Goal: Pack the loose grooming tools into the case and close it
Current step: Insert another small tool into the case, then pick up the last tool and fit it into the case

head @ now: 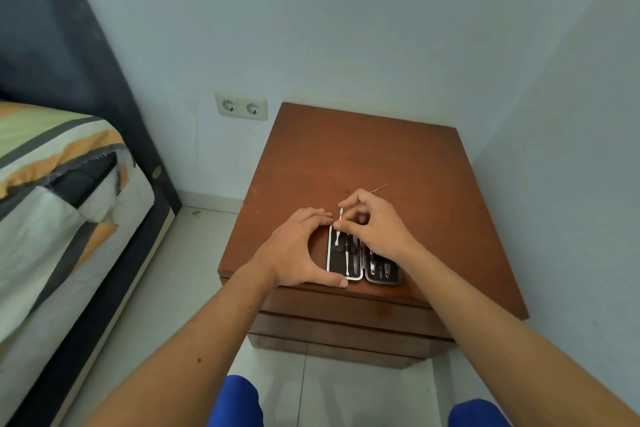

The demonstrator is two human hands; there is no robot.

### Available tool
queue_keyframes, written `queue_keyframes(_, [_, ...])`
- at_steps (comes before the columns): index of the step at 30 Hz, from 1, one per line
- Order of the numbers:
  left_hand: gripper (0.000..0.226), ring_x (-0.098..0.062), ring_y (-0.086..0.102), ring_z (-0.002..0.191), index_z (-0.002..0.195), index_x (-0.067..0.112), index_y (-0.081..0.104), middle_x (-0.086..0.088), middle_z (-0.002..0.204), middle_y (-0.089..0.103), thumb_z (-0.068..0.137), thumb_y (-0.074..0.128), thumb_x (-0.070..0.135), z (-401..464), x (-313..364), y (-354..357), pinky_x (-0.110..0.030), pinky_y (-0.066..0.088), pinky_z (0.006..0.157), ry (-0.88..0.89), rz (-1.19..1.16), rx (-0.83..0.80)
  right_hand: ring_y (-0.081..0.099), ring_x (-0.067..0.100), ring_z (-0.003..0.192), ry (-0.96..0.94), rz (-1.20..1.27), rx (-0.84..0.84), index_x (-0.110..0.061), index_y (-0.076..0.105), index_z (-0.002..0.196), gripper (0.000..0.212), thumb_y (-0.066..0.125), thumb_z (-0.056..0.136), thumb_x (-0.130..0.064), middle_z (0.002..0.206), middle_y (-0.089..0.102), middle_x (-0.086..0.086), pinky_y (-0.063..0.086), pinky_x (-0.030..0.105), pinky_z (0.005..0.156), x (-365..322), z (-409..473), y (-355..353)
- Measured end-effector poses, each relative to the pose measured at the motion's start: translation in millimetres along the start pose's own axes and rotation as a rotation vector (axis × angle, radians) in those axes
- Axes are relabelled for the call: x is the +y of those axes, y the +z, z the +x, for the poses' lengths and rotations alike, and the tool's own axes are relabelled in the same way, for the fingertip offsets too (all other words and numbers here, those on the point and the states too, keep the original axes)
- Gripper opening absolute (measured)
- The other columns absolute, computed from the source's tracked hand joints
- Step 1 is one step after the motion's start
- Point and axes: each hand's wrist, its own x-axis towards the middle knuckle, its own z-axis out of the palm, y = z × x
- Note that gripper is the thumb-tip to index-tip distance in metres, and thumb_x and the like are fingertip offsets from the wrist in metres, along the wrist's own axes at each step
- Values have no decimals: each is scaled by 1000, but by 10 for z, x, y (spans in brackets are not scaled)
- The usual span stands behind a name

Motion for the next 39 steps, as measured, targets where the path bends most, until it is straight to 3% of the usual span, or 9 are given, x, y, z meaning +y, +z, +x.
queue_keyframes(3, [124, 0, 33, 148, 153, 26, 51, 17, 156, 42, 49, 87, 82, 0, -9, 4, -31, 29, 125, -9, -10, 0, 49, 6, 70, -8, -10, 1, -26, 66, 105, 35, 90, 80, -27, 84, 78, -13, 43, 21, 71, 18, -18, 0])
queue_keyframes(7, [123, 2, 33, 147, 153, 25, 51, 17, 156, 43, 50, 92, 77, 2, -6, 8, -26, 27, 123, -11, -11, 4, 50, 4, 85, -18, -156, -2, -31, 70, 111, 43, 92, 75, -35, 90, 73, -12, 37, 18, 72, 14, -57, -6])
queue_keyframes(14, [124, 3, 32, 147, 153, 27, 50, 19, 155, 43, 48, 87, 82, -6, 4, 6, -31, 29, 125, -13, -20, 1, 47, 0, 96, -83, -290, -44, -33, 74, 115, 37, 85, 81, -43, 97, 65, -17, 36, 22, 82, 16, -103, -33])
queue_keyframes(19, [123, 2, 31, 148, 153, 27, 49, 18, 155, 42, 50, 88, 82, -9, 17, 3, -34, 30, 125, -11, -7, -4, 43, 9, 109, -110, -347, -82, -35, 67, 134, 65, 82, 76, -60, 109, 58, -18, 39, 23, 96, 63, -241, -4])
queue_keyframes(27, [121, 2, 31, 148, 153, 27, 49, 18, 156, 41, 52, 88, 81, -17, 22, 9, -34, 30, 125, -7, 7, -2, 40, 15, 115, -150, -380, -49, -32, 71, 129, 80, 71, 63, -77, 115, 53, -16, 35, 32, 108, 111, -322, 47])
queue_keyframes(33, [122, 3, 31, 147, 154, 26, 48, 18, 155, 41, 52, 89, 80, -16, 25, 12, -29, 28, 123, -1, 14, 7, 43, 10, 116, -99, -292, -68, -39, 68, 131, 62, 81, 75, -64, 113, 58, -20, 39, 28, 103, 74, -299, -60])
queue_keyframes(36, [122, 4, 31, 146, 153, 24, 49, 18, 155, 42, 52, 90, 78, -14, 21, 18, -26, 27, 122, 2, 14, 17, 52, 8, 105, -88, -265, 112, -35, 74, 121, 36, 79, 87, -46, 104, 66, -18, 42, 23, 91, 46, -173, -211])
queue_keyframes(39, [121, 4, 31, 147, 153, 25, 49, 18, 155, 42, 52, 91, 77, -11, 19, 20, -24, 25, 122, 6, 20, 21, 59, 14, 96, -13, -288, 269, -35, 79, 106, 13, 74, 94, -35, 99, 70, -16, 50, 36, 90, 144, 77, -377])
